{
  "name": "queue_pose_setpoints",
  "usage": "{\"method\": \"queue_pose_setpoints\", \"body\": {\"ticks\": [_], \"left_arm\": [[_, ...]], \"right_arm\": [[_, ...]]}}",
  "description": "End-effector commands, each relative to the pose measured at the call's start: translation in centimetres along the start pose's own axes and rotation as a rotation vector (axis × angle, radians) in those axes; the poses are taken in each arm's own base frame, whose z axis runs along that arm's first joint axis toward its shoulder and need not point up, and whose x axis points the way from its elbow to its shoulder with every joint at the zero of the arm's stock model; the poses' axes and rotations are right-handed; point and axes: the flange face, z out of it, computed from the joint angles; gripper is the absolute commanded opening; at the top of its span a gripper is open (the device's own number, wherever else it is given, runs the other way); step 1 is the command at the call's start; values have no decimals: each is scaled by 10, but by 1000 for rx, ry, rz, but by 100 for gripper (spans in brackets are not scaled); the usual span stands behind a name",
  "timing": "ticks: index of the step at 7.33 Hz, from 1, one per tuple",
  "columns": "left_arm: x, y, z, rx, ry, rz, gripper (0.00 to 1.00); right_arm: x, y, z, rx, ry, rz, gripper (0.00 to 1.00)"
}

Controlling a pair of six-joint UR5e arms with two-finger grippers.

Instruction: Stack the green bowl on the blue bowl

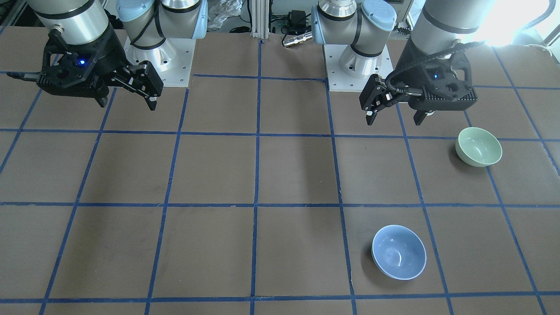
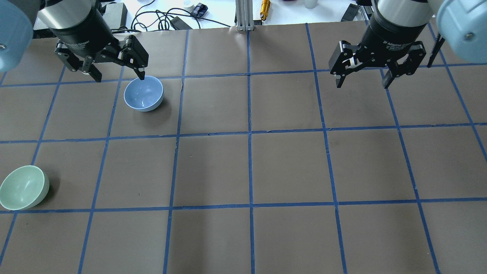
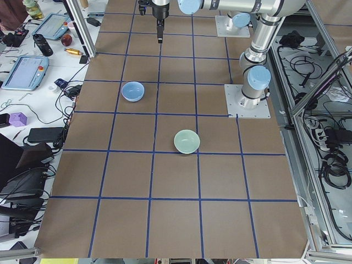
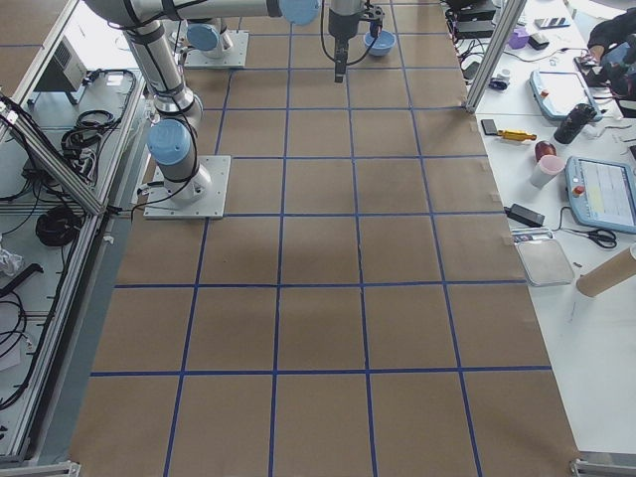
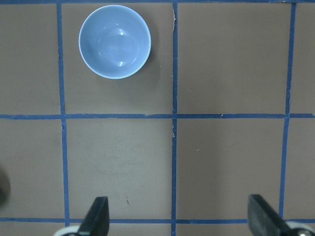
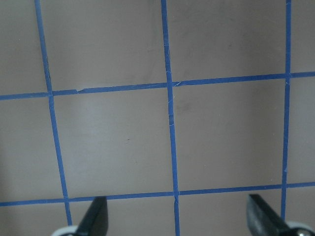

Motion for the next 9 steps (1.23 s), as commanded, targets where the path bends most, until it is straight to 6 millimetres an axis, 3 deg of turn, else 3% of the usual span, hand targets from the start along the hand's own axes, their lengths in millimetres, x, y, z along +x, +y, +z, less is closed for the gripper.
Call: {"method": "queue_pose_setpoints", "body": {"ticks": [1,3,5,7,8,9], "left_arm": [[0,-1,0,1,-1,1,100],[0,-1,0,1,-1,1,100],[-1,2,-12,27,5,2,100],[-12,3,-15,31,-4,11,100],[-31,-1,-7,14,-10,48,100],[-78,-6,3,-15,-8,36,100]], "right_arm": [[0,0,0,0,0,0,100],[0,0,0,2,0,0,100],[0,0,0,0,0,0,100],[0,0,0,0,0,0,100],[0,0,1,-1,0,0,100],[0,0,0,0,0,-1,100]]}}
